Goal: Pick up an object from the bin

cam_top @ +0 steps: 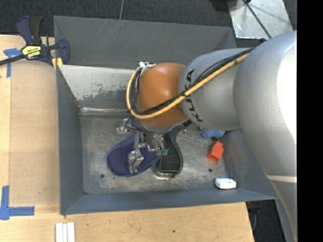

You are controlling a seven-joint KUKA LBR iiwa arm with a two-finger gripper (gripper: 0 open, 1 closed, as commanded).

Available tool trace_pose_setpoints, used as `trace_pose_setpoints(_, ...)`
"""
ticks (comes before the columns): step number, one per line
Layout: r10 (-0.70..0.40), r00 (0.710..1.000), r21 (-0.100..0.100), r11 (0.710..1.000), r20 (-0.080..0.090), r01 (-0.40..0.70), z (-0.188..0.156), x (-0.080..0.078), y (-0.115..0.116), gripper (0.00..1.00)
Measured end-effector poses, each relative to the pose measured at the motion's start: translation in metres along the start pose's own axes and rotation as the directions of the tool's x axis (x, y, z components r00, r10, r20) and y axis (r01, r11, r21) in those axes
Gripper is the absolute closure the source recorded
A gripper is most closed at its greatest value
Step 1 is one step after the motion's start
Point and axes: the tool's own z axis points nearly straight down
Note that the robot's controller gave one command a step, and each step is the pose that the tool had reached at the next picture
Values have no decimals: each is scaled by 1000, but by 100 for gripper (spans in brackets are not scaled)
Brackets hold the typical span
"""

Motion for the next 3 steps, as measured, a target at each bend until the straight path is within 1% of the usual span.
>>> trace_pose_setpoints(1, -206, 979, -2, 979, 8, 206, 4, 0, 6, 0)
trace_pose_setpoints(2, -203, 979, -1, 979, 3, 203, -1, -3, 8, 0)
trace_pose_setpoints(3, -197, 980, -3, 980, 4, 197, 4, -1, 6, 0)
